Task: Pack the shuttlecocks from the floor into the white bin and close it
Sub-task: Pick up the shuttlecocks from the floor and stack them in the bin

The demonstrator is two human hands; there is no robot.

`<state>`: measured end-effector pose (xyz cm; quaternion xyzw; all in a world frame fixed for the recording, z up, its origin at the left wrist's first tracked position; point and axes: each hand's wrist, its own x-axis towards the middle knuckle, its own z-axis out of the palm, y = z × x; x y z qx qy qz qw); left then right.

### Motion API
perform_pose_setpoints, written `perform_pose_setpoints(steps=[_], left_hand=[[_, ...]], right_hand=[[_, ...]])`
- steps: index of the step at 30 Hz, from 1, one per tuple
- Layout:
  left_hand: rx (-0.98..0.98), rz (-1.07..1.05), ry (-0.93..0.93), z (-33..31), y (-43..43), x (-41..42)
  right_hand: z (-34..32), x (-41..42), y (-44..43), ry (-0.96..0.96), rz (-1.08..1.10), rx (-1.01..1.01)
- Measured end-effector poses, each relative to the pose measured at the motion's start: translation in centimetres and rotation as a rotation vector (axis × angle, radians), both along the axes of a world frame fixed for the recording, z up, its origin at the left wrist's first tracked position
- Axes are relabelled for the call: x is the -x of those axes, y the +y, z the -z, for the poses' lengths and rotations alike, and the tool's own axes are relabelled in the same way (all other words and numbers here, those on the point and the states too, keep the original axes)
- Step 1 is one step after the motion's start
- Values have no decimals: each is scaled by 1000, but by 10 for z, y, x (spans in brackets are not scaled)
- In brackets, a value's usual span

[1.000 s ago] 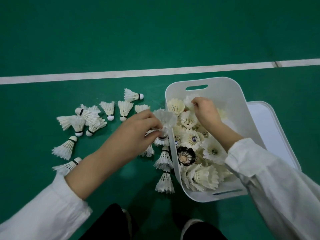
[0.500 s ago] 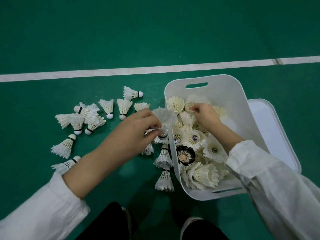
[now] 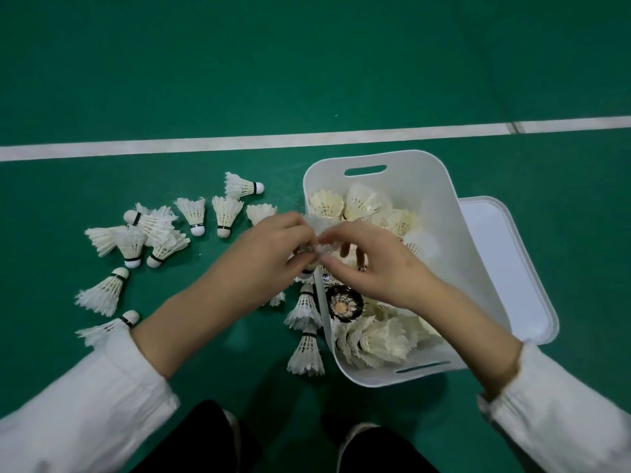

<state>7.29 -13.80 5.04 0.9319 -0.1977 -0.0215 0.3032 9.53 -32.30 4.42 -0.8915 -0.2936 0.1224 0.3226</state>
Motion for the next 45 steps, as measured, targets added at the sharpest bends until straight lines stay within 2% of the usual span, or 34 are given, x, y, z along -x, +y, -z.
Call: perform_pose_setpoints(steps=[6, 10, 12, 14, 18, 24, 28, 33, 35, 38, 42, 45], left_hand=[[48, -2, 21, -2, -1, 2], [31, -70, 82, -5, 10, -1], [-75, -81, 137, 2, 23, -2], [-203, -63, 229, 14, 38, -2], [-310, -82, 360, 43, 57, 3], [-319, -129, 402, 73, 76, 17], [-312, -143, 379, 83, 82, 17], [-275, -135, 365, 92, 84, 27], [-274, -157, 377, 96, 88, 35], [-289, -201, 402, 105, 101, 49], [-278, -274, 481, 116, 132, 76], [-221, -395, 487, 119, 166, 102]], right_hand=[[7, -10, -11, -11, -21, 27], [-3, -35, -39, -147, 302, 90], [1, -54, -60, -216, 492, 124], [19, -75, -74, -266, 556, 252], [60, -104, -70, -177, 499, 435], [99, -110, -55, 191, 478, 586], [74, -100, -50, 105, 448, 588], [13, -58, -18, -175, 305, 508], [-4, -36, 10, -203, 158, 437], [-5, -4, 61, -127, -111, 402], [49, 25, 120, -57, -412, 617], [90, 33, 148, -40, -479, 812]])
